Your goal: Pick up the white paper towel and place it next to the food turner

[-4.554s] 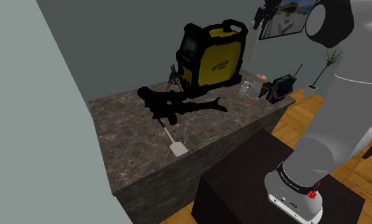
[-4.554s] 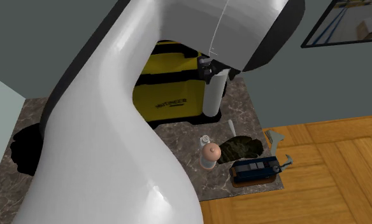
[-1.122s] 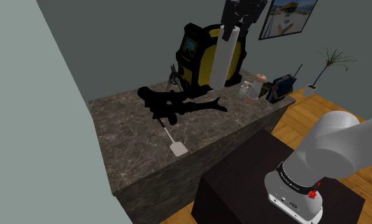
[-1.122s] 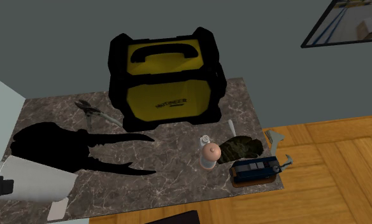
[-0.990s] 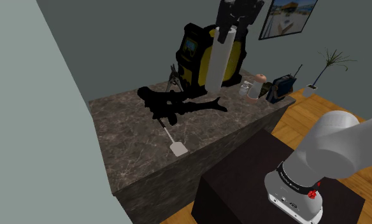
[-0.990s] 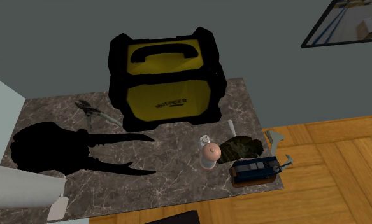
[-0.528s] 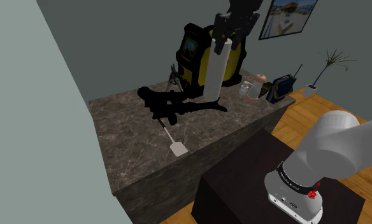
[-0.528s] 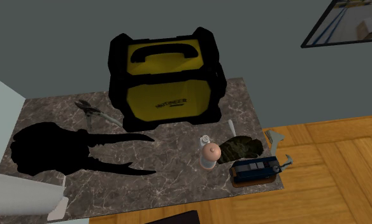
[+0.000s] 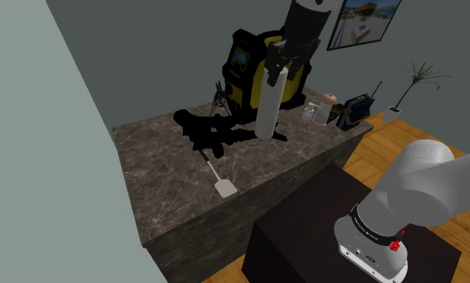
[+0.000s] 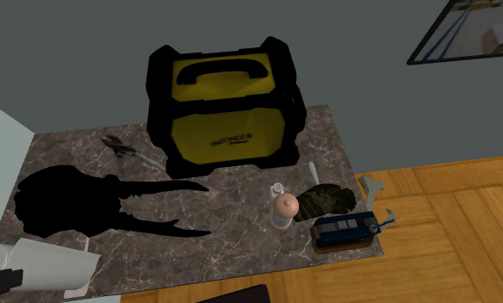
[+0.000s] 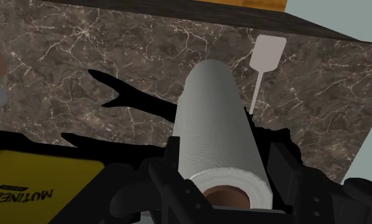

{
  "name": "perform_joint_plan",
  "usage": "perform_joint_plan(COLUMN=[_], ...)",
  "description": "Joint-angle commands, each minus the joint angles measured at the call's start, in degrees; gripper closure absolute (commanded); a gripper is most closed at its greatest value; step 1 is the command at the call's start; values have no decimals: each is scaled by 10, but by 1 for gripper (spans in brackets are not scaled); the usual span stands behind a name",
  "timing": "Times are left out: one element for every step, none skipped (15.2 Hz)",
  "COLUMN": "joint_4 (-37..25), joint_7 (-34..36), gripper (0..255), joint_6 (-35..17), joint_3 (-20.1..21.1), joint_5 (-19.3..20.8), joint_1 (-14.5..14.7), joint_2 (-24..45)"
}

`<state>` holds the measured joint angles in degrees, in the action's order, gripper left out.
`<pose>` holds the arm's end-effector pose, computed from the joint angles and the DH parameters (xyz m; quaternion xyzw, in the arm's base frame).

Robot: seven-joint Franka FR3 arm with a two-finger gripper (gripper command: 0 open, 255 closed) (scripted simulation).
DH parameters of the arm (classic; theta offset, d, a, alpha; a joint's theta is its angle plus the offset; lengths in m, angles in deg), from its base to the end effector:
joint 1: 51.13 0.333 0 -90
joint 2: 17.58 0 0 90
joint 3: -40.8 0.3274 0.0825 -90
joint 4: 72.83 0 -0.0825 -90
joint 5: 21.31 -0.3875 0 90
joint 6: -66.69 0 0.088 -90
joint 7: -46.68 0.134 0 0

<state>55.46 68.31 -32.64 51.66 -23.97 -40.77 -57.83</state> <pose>0.3197 0.1501 0.6120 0.9946 -0.0214 0.1010 0.0029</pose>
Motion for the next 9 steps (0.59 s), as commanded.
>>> perform_joint_plan(joint_4=[18, 27, 36, 45, 54, 62, 71, 79, 88], joint_7=[1, 1, 1, 1, 1, 2, 2, 2, 3], gripper=[255, 255, 255, 255, 255, 255, 255, 255, 255], joint_6=[-13, -20, -27, -35, -42, -49, -56, -63, -71], joint_3=[1, 1, 2, 2, 3, 3, 4, 5, 5], joint_5=[-1, -2, -2, -3, -3, -4, -4, -5, -5], joint_1=[1, 1, 2, 2, 3, 3, 4, 4, 5], joint_2=[-5, -7, -9, -11, -12, -14, -15, -16, -17])
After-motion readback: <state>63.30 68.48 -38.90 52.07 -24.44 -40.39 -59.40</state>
